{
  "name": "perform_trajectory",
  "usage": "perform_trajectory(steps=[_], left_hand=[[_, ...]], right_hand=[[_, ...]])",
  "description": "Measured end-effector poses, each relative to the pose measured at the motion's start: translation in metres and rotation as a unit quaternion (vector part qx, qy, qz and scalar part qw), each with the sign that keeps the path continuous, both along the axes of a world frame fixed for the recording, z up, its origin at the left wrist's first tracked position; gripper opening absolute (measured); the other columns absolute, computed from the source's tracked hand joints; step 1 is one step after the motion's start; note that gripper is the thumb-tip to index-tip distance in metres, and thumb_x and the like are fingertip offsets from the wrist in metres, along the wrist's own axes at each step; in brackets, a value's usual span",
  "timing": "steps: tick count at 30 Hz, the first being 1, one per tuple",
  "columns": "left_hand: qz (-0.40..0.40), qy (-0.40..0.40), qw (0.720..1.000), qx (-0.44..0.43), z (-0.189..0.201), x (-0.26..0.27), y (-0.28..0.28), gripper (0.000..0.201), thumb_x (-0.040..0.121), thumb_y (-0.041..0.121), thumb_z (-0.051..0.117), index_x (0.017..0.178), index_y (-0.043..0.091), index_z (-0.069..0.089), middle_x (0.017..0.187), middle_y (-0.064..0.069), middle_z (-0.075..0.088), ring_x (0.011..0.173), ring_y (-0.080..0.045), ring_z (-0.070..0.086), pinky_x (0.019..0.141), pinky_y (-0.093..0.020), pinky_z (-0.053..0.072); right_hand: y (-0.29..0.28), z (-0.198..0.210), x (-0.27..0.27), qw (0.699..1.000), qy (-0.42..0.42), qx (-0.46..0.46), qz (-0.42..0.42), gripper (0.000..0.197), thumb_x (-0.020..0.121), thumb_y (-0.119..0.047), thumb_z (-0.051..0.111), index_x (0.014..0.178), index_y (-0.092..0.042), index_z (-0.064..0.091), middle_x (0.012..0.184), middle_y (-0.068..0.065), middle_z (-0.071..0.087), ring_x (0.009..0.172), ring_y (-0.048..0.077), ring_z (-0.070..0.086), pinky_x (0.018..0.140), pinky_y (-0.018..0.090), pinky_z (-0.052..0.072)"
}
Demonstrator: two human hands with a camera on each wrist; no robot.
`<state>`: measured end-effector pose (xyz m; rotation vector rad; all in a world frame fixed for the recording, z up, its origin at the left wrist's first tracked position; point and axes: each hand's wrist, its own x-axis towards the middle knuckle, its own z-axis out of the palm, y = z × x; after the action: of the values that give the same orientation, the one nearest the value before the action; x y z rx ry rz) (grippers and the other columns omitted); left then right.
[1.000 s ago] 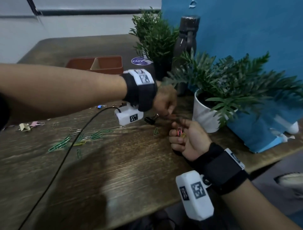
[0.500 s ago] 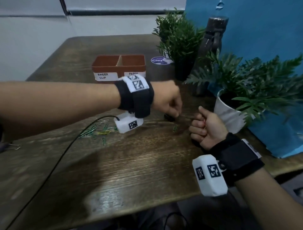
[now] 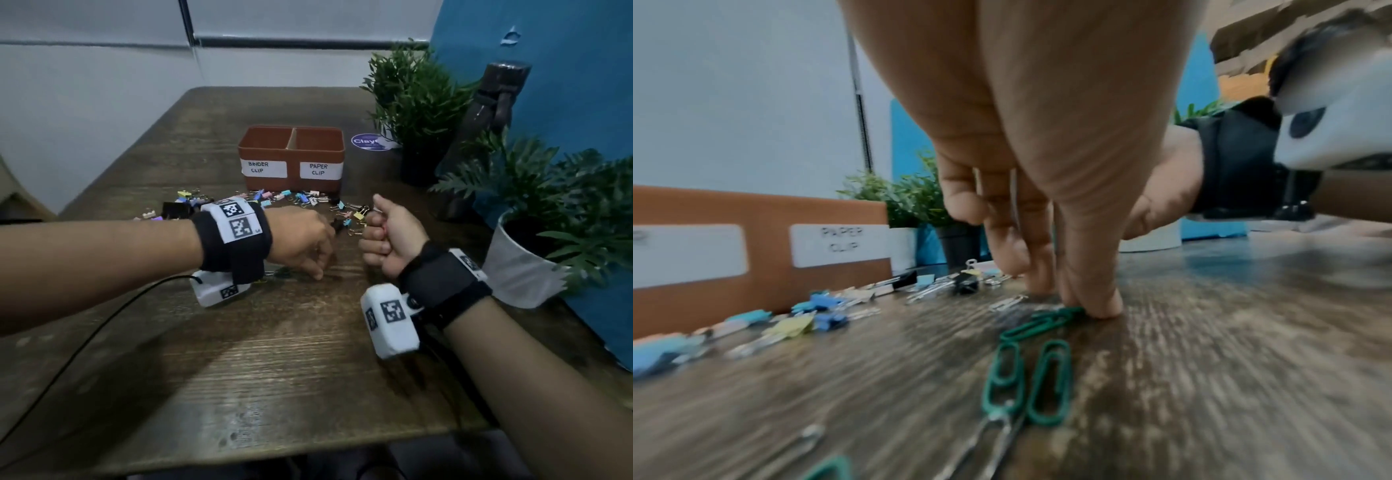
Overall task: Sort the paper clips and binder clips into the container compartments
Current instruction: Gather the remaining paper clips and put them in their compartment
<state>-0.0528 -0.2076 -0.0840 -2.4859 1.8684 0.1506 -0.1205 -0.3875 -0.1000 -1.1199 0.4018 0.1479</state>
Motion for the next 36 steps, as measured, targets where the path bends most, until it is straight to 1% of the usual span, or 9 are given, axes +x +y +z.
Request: perform_trajectory(steps=[3, 7, 11, 14, 20, 27, 30, 32, 36], left_hand=[[0.059, 0.055, 0.997, -0.022, -0.002, 0.007, 0.011, 0.019, 0.078, 0.042, 0.077, 0.085, 0.025, 0.072, 0.09, 0.008, 0.063, 0.079, -0.006, 0.058, 0.068, -0.022, 0.047], [0.129, 0.083, 0.987, -0.056, -0.009, 0.014, 0.019, 0.04, 0.077, 0.048, 0.076, 0.107, 0.023, 0.07, 0.091, 0.009, 0.069, 0.072, 0.0, 0.059, 0.061, -0.004, 0.04], [0.068, 0.078, 0.992, -0.072, -0.009, 0.013, 0.028, 0.03, 0.089, 0.043, 0.065, 0.111, 0.024, 0.074, 0.094, 0.007, 0.07, 0.073, -0.001, 0.058, 0.069, -0.018, 0.05], [0.038, 0.07, 0.996, -0.03, -0.008, 0.012, 0.033, 0.042, 0.087, 0.048, 0.066, 0.121, 0.025, 0.069, 0.099, 0.008, 0.065, 0.079, -0.003, 0.057, 0.071, -0.014, 0.046], [0.015, 0.066, 0.998, -0.015, -0.012, 0.007, 0.032, 0.021, 0.087, 0.039, 0.07, 0.094, 0.02, 0.077, 0.087, 0.008, 0.069, 0.073, -0.005, 0.059, 0.068, -0.028, 0.051], [0.053, 0.011, 0.998, -0.02, -0.016, -0.001, 0.037, 0.012, 0.091, 0.027, 0.064, 0.097, 0.02, 0.072, 0.088, 0.006, 0.071, 0.075, -0.009, 0.063, 0.071, -0.029, 0.053], [0.082, 0.011, 0.995, -0.05, -0.009, 0.0, 0.04, 0.01, 0.091, 0.028, 0.064, 0.094, 0.021, 0.071, 0.079, 0.011, 0.069, 0.066, -0.002, 0.06, 0.066, -0.023, 0.051], [0.118, 0.017, 0.984, -0.133, 0.004, 0.005, 0.037, 0.01, 0.09, 0.031, 0.067, 0.092, 0.023, 0.074, 0.076, 0.013, 0.07, 0.062, 0.006, 0.058, 0.066, -0.016, 0.05], [0.135, 0.028, 0.961, -0.238, 0.028, 0.013, 0.016, 0.013, 0.087, 0.035, 0.072, 0.096, 0.027, 0.078, 0.082, 0.019, 0.071, 0.065, 0.015, 0.057, 0.064, 0.0, 0.037]], right_hand=[[0.017, 0.0, 0.031, 1.0, 0.001, -0.014, 0.01, 0.049, 0.101, -0.052, 0.038, 0.06, -0.024, 0.033, 0.041, -0.007, 0.025, 0.028, 0.008, 0.016, 0.037, 0.014, 0.01], [0.027, -0.022, 0.045, 0.999, -0.005, 0.029, 0.014, 0.053, 0.1, -0.055, 0.039, 0.058, -0.023, 0.033, 0.041, -0.007, 0.024, 0.028, 0.009, 0.015, 0.036, 0.014, 0.012], [0.019, -0.028, 0.042, 0.997, -0.017, 0.062, 0.048, 0.055, 0.099, -0.059, 0.036, 0.058, -0.022, 0.031, 0.041, -0.006, 0.024, 0.028, 0.009, 0.016, 0.036, 0.013, 0.013], [0.016, -0.029, 0.043, 0.997, -0.013, 0.059, 0.056, 0.055, 0.099, -0.058, 0.038, 0.058, -0.022, 0.031, 0.042, -0.006, 0.024, 0.028, 0.008, 0.016, 0.036, 0.012, 0.014], [0.018, -0.028, 0.042, 0.997, -0.014, 0.04, 0.063, 0.054, 0.099, -0.058, 0.039, 0.059, -0.022, 0.032, 0.041, -0.006, 0.025, 0.028, 0.007, 0.017, 0.036, 0.013, 0.012], [0.022, -0.028, 0.039, 0.998, -0.012, 0.038, 0.053, 0.053, 0.098, -0.058, 0.042, 0.061, -0.021, 0.036, 0.045, -0.006, 0.026, 0.03, 0.007, 0.019, 0.035, 0.014, 0.016], [0.028, -0.031, 0.04, 0.999, 0.001, 0.04, 0.036, 0.049, 0.098, -0.057, 0.042, 0.067, -0.019, 0.041, 0.051, -0.004, 0.032, 0.032, 0.008, 0.024, 0.035, 0.014, 0.017], [0.03, -0.032, 0.04, 0.999, 0.014, 0.034, 0.037, 0.049, 0.098, -0.058, 0.04, 0.07, -0.018, 0.045, 0.054, -0.003, 0.035, 0.032, 0.008, 0.026, 0.035, 0.014, 0.017], [0.029, -0.031, 0.037, 0.995, 0.023, 0.062, 0.08, 0.058, 0.097, -0.066, 0.031, 0.072, -0.016, 0.048, 0.056, 0.0, 0.041, 0.034, 0.008, 0.028, 0.033, 0.013, 0.019]])
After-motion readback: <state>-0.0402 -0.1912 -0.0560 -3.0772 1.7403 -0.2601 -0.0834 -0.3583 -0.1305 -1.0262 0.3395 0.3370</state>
